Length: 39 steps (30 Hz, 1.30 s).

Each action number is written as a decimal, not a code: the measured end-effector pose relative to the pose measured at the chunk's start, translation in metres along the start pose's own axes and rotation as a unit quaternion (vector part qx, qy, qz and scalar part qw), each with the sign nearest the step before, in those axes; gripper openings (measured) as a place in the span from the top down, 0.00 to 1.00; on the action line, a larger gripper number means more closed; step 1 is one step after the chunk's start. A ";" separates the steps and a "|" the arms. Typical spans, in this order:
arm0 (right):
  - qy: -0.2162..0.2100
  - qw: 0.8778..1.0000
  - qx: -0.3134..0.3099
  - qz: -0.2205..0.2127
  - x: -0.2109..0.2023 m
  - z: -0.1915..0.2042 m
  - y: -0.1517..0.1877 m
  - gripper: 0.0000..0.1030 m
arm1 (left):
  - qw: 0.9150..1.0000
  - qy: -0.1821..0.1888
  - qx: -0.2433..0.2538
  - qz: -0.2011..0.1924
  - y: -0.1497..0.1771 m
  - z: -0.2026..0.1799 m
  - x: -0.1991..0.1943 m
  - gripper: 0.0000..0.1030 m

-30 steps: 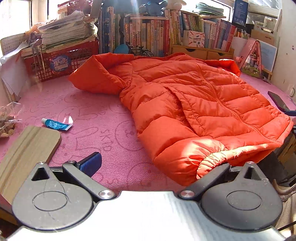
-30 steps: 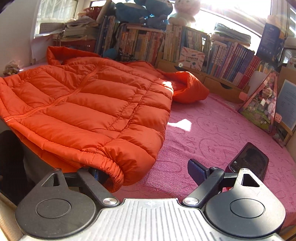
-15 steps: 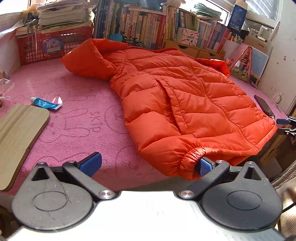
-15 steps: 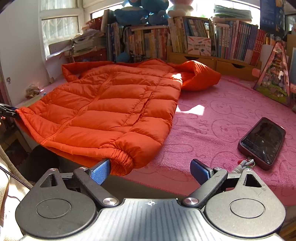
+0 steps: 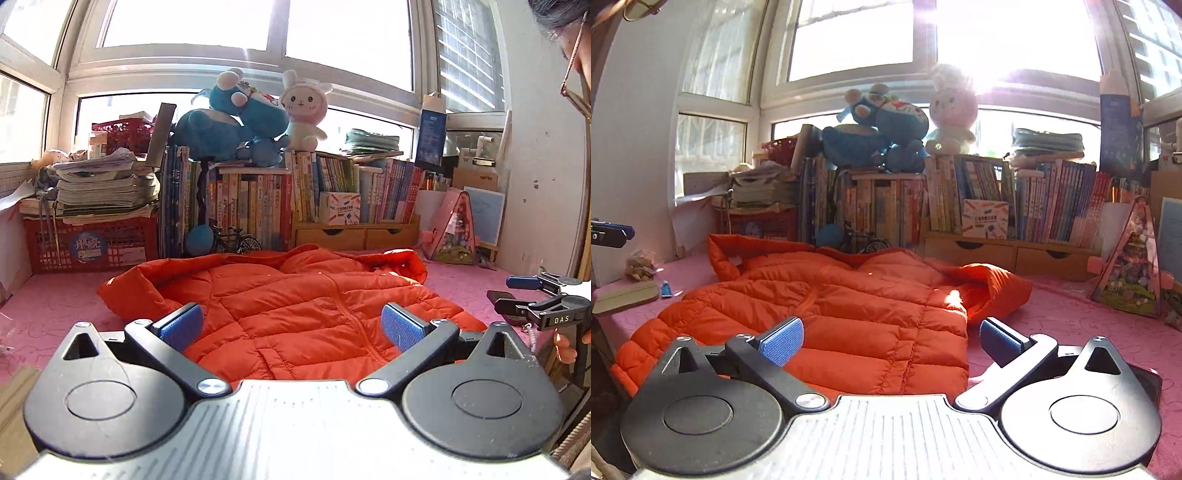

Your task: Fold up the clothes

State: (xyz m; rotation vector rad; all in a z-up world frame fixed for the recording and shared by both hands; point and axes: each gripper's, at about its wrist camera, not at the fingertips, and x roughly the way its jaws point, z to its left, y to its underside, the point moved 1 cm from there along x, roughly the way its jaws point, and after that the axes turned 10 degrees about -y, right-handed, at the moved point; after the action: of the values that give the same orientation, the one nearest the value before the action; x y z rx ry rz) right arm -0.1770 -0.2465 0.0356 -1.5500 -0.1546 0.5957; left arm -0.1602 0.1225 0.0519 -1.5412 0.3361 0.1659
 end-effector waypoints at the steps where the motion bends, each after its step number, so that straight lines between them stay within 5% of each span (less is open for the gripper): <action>1: -0.001 1.000 0.000 -0.005 0.013 0.007 0.002 0.00 | 0.999 -0.030 -0.004 0.014 0.004 -0.009 0.013 0.00; 8: 0.030 0.999 0.040 -0.003 0.104 0.038 0.013 0.00 | 0.977 -0.202 0.036 0.050 0.039 -0.065 0.089 0.00; 10: 0.034 0.999 0.038 0.012 0.117 0.042 0.017 0.00 | 0.972 -0.222 0.031 0.075 0.046 -0.070 0.105 0.00; 17: 0.070 0.993 -0.048 0.082 0.138 0.063 0.048 0.00 | 0.967 -0.230 0.035 0.105 0.074 -0.068 0.119 0.00; 39: 0.173 0.978 -0.023 0.117 0.104 0.013 0.063 0.00 | 0.965 -0.238 0.017 0.107 0.080 -0.034 0.114 0.00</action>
State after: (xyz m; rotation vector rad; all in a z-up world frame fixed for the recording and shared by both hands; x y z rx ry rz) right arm -0.1107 -0.1941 -0.0527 -1.7040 0.2838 0.4984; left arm -0.0814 0.0797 -0.0598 -1.3769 0.1190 0.6849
